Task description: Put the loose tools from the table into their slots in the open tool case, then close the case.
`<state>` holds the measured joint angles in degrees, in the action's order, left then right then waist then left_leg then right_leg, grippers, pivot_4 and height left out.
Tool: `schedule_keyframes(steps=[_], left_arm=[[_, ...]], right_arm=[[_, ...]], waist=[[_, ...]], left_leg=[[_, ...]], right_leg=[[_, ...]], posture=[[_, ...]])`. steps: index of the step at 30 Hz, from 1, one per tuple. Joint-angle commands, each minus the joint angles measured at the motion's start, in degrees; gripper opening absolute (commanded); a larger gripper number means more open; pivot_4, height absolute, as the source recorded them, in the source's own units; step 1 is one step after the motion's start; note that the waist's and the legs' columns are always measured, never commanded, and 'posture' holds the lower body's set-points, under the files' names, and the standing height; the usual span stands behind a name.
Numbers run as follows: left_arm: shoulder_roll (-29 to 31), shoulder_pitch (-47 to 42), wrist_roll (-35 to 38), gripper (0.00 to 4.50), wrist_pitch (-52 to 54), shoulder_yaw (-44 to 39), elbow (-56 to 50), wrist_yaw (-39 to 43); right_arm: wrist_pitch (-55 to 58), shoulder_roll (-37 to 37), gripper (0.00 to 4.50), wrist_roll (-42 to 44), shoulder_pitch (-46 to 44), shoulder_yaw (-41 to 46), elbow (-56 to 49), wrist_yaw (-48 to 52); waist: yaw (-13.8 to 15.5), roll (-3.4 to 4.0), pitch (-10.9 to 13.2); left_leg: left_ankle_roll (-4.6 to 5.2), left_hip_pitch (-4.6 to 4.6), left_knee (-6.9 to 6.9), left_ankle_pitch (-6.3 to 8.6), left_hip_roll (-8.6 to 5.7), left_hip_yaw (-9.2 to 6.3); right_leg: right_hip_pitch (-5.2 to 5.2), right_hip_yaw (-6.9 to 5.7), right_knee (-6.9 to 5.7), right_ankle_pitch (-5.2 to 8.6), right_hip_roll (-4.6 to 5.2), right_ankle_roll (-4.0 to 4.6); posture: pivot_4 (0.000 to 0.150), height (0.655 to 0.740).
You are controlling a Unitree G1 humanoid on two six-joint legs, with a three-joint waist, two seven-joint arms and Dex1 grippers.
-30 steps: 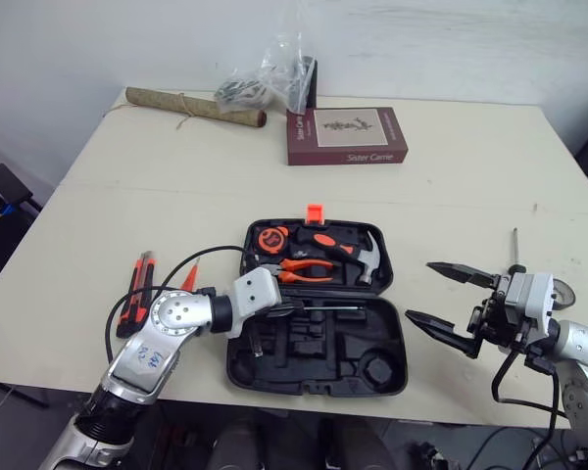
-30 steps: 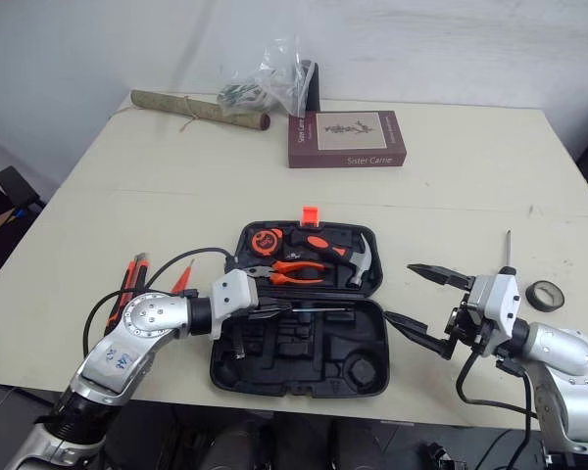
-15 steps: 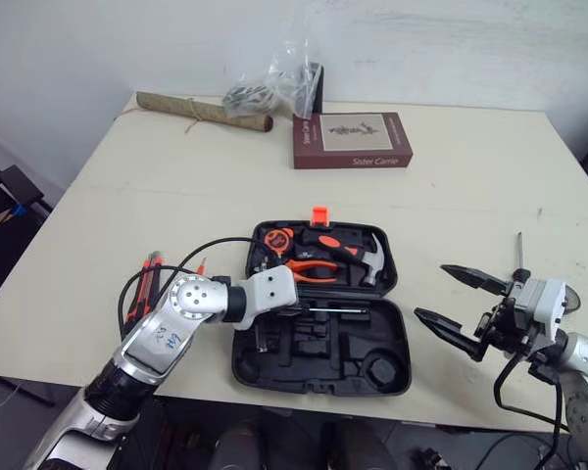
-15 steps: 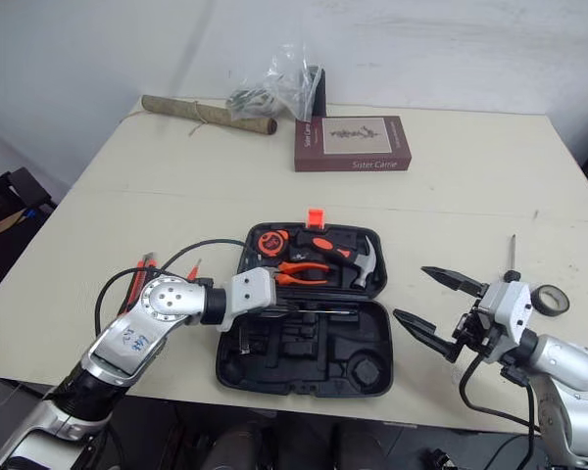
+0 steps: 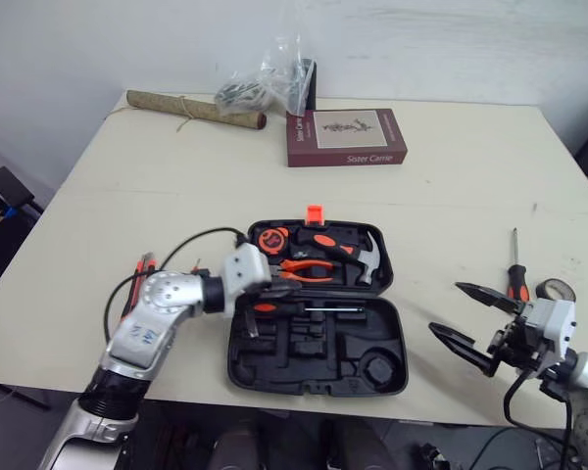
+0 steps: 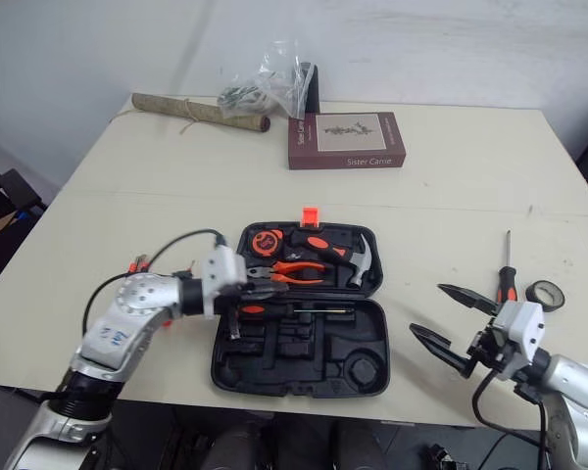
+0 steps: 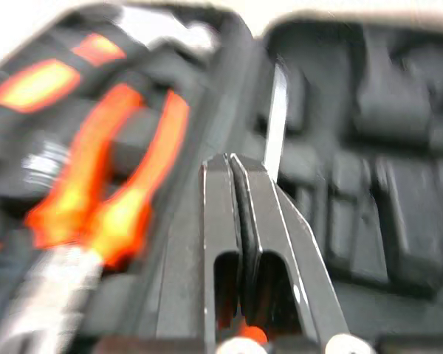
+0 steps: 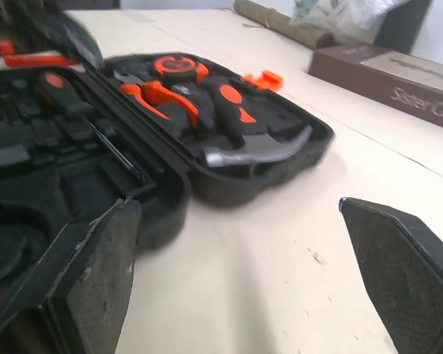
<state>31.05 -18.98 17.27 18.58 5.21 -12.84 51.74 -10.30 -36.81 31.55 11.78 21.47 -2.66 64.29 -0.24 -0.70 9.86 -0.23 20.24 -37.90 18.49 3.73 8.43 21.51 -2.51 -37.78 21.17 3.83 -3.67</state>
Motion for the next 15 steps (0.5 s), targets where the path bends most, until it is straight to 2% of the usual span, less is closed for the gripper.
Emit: schedule_keyframes(steps=[1, 2, 5, 10, 13, 15], left_arm=[[4.76, 5.86, 7.93, 0.02, -1.14, -14.61, -2.44, 1.97], [6.41, 7.96, 8.68, 0.02, -1.05, -18.34, -1.62, 2.01], [10.86, 14.85, 7.73, 0.81, -3.81, -29.33, 3.24, 1.08], [15.94, 24.32, 4.38, 2.94, -15.38, -45.79, 18.81, 0.29], [18.15, 29.42, 4.35, 4.25, -22.44, -52.10, 30.18, 2.45], [19.52, 32.32, 4.31, 4.42, -25.48, -54.80, 36.95, 3.29]], right_arm=[[-3.96, -0.13, 4.50, 1.52, 2.71, 6.94, 3.22, 0.56], [-4.59, -0.18, 4.50, 1.89, 3.58, 8.94, 4.70, 0.45], [-5.97, -0.21, 4.50, 2.70, 6.60, 14.98, 9.70, -0.41], [-9.45, -0.04, 4.50, 2.33, 12.25, 23.82, 20.75, -1.91], [-12.16, 0.11, 4.50, 1.52, 14.98, 27.46, 28.18, -3.52], [-13.47, 0.19, 4.50, 0.50, 17.01, 28.80, 32.05, -5.08]], waist=[[-0.45, 0.05, 0.04], [-0.62, 0.05, 0.07], [-0.98, 0.04, 0.09], [-1.36, -0.09, 0.14], [-1.45, -0.09, 0.14], [-1.51, -0.10, 0.14]], left_leg=[[-0.01, -0.02, 0.01, 0.00, 0.03, 0.03], [-0.02, -0.04, 0.03, 0.00, 0.03, 0.03], [-0.03, -0.05, 0.07, 0.00, 0.04, 0.02], [0.10, -0.12, 0.45, 0.11, -0.08, 0.02], [0.10, -0.14, 0.67, 0.12, -0.11, 0.04], [0.15, -0.15, 0.72, 0.19, -0.11, 0.05]], right_leg=[[0.00, 0.00, 0.00, 0.00, 0.00, 0.00], [0.00, 0.00, 0.00, 0.00, 0.00, 0.00], [0.00, -0.02, 0.02, 0.00, 0.01, 0.01], [-0.01, -0.10, 0.22, 0.02, 0.24, 0.03], [0.03, -0.14, 0.34, 0.04, 0.30, 0.08], [0.04, -0.17, 0.36, 0.07, 0.33, 0.12]], posture=[[0.150, 0.7400], [0.150, 0.7400], [0.150, 0.7400], [0.150, 0.7400], [0.150, 0.7400], [0.150, 0.7400]])
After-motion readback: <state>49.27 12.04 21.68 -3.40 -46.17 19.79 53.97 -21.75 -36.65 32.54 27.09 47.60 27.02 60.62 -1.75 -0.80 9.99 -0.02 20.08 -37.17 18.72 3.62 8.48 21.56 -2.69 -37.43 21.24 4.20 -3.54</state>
